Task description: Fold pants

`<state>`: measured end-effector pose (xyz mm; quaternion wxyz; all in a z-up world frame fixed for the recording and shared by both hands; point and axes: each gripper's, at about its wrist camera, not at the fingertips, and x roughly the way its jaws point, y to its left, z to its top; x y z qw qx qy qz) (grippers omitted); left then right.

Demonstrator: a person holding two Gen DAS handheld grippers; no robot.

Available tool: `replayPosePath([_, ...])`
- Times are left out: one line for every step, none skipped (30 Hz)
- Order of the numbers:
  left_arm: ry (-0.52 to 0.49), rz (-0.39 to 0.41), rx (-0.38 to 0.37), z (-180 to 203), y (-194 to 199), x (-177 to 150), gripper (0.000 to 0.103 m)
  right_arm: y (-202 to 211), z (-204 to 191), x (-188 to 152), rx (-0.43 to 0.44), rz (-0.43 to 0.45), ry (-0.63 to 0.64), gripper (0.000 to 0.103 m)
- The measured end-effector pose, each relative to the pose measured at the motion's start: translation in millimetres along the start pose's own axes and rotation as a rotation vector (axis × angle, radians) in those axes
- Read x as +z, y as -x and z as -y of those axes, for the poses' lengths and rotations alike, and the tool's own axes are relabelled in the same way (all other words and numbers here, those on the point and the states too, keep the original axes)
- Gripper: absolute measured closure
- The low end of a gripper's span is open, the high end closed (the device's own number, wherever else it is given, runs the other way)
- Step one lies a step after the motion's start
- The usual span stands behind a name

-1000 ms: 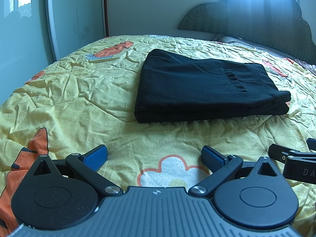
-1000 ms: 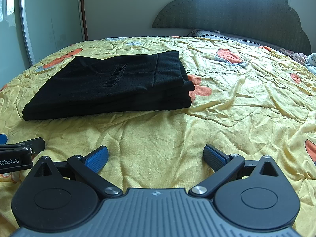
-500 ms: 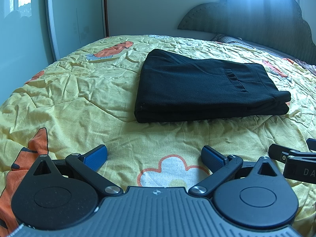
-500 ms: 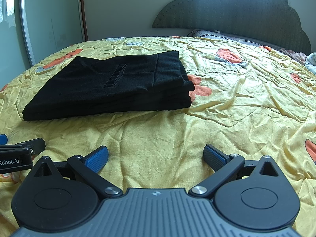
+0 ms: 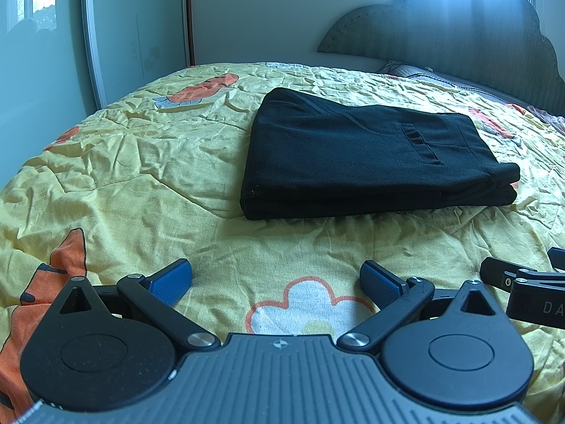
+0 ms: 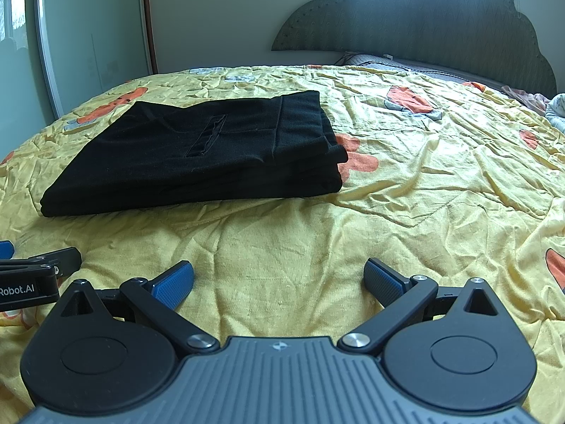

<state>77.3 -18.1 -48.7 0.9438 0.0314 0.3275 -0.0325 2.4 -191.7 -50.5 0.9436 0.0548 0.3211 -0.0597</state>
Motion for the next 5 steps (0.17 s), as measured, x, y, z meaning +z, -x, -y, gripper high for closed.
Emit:
replayPosePath([0.0, 0.0, 0.0, -0.1, -0.1, 0.0, 0.0, 0.0, 0.0, 0.0, 0.0, 0.0, 0.0, 0.0])
replayPosePath([0.001, 0.0, -0.001, -0.3, -0.2, 0.0, 0.0, 0.0, 0.0, 0.0, 0.0, 0.0, 0.0, 0.0])
replayPosePath([0.001, 0.0, -0.001, -0.4, -0.3, 0.2, 0.0, 0.0, 0.0, 0.0, -0.001, 0.0, 0.001, 0.0])
replayPosePath([0.0, 0.0, 0.0, 0.0, 0.0, 0.0, 0.0, 0.0, 0.1, 0.0, -0.001, 0.0, 0.001, 0.0])
replayPosePath([0.0, 0.0, 0.0, -0.2, -0.2, 0.1, 0.0, 0.1, 0.2, 0.0, -0.001, -0.001, 0.002, 0.0])
